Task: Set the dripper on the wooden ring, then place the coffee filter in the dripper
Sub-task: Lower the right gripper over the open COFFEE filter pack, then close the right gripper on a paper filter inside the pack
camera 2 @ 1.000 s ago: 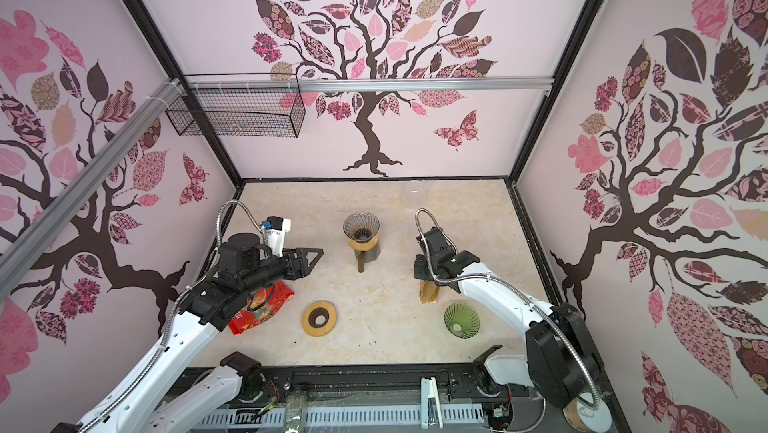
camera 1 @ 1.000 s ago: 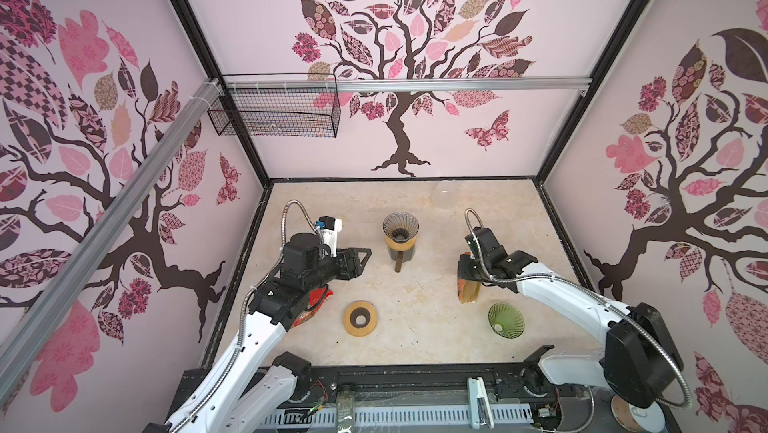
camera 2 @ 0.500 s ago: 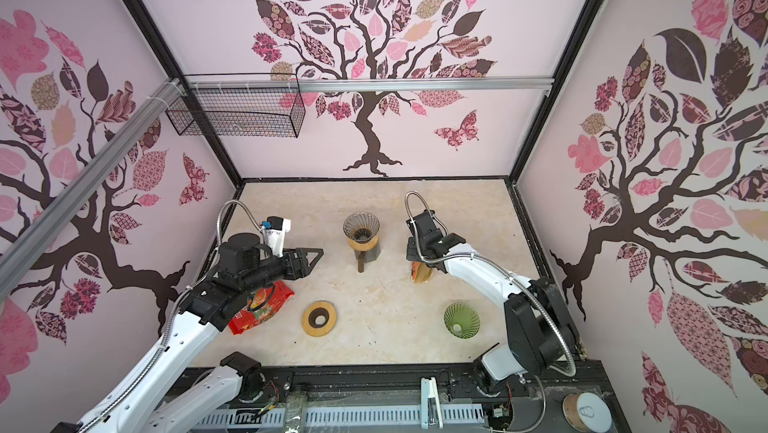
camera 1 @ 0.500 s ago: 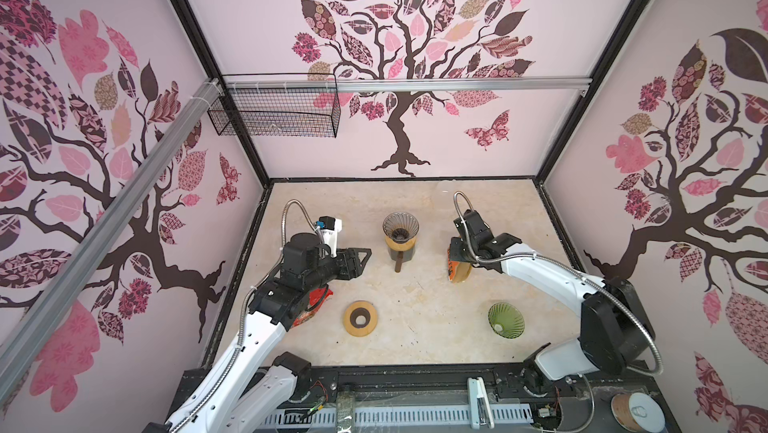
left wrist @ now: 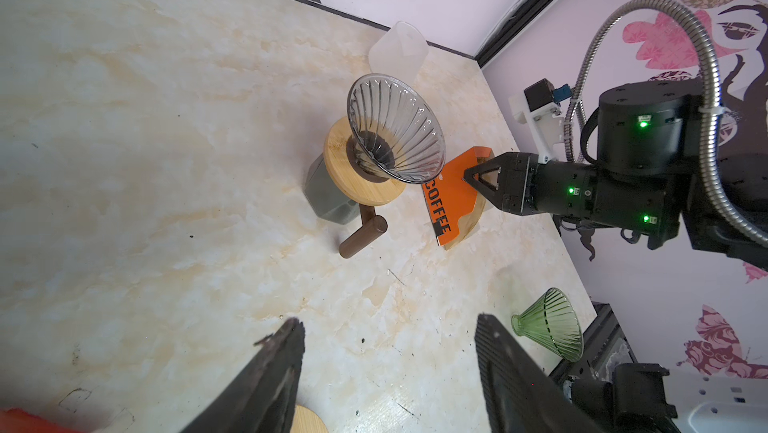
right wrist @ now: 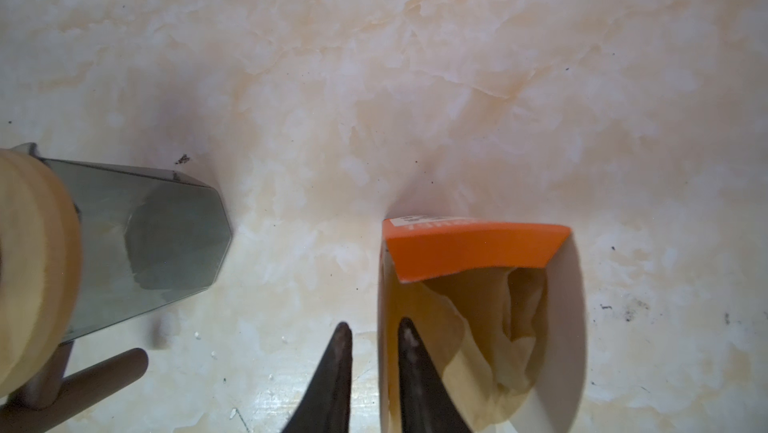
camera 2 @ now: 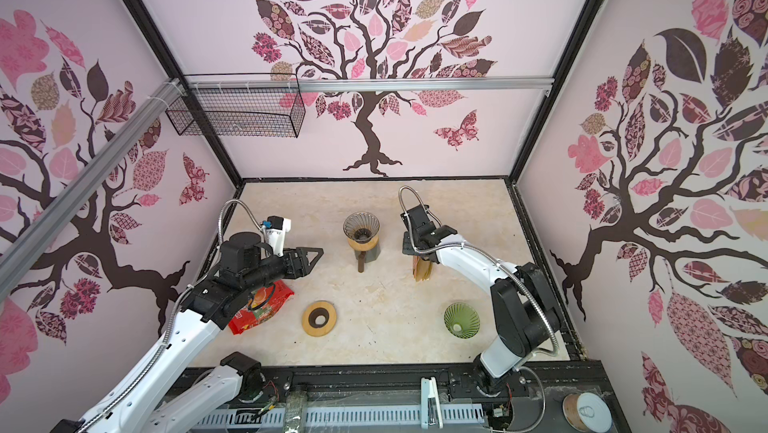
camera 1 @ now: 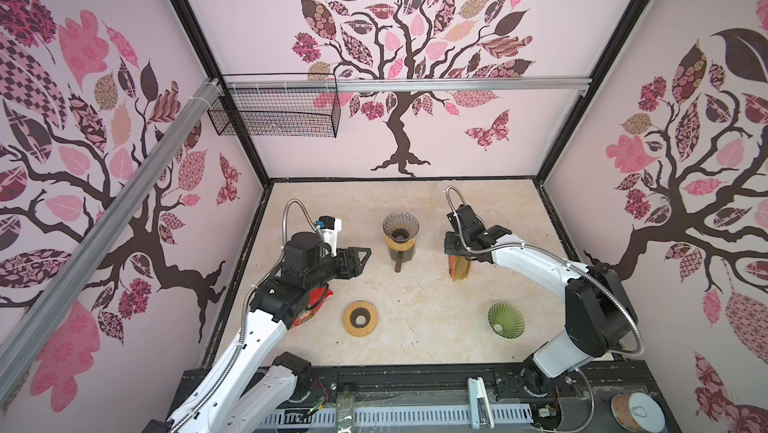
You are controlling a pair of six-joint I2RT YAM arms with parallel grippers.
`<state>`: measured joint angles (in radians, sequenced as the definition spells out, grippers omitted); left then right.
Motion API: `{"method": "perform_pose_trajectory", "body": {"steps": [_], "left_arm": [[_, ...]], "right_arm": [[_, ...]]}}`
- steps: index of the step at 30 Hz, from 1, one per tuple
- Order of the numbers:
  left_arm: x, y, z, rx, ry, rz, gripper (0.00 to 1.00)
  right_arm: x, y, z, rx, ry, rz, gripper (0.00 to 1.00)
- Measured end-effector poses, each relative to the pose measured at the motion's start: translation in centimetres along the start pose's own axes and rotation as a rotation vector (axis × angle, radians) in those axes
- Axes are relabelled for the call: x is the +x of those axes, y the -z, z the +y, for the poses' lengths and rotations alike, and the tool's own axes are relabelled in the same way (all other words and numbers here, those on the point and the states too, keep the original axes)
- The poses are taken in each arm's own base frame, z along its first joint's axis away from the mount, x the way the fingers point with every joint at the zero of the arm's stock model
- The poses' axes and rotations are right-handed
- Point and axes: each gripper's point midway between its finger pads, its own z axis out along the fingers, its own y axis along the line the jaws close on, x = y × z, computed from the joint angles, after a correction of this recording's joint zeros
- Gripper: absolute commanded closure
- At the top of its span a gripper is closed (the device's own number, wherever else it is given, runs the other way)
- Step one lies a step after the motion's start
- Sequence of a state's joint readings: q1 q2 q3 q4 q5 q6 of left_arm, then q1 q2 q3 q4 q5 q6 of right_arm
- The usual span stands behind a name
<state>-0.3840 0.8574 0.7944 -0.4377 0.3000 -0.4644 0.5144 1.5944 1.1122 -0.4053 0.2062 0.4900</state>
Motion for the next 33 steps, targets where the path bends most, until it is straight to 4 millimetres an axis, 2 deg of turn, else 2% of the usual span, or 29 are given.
{"method": "perform_pose_trajectory", "body": {"steps": [7,10,14,19,28,33], "left_arm": [[-0.1,0.0,0.1,-0.002,0.004,-0.002,0.32],[-0.1,0.0,0.1,-0.002,0.005,-0.002,0.32],[-0.1,0.0,0.1,-0.002,0.005,-0.002,0.31],[-0.1,0.0,0.1,-0.002,0.006,-0.003,0.32],[-0.1,0.0,0.1,-0.002,0.008,-0.003,0.32],[-0.1,0.0,0.1,-0.002,0.008,-0.003,0.32]], "right_arm": [[-1.1,2.1,0.5,-0.048,0.000,-0.034,0.76],[-2.3,3.0,-0.5,-0.034,-0.013,-0.061,0.78],[-3.0,3.2,-2.7,0.037,-0.017,-0.081,0.81],[-2.5,3.2,-3.5,0.079,0.018,-0.065,0.82],[-1.9,2.8,-3.5,0.079,0.053,-0.040,0.84],[-0.8,1.5,-3.5,0.092,0.075,0.004,0.83]]}}
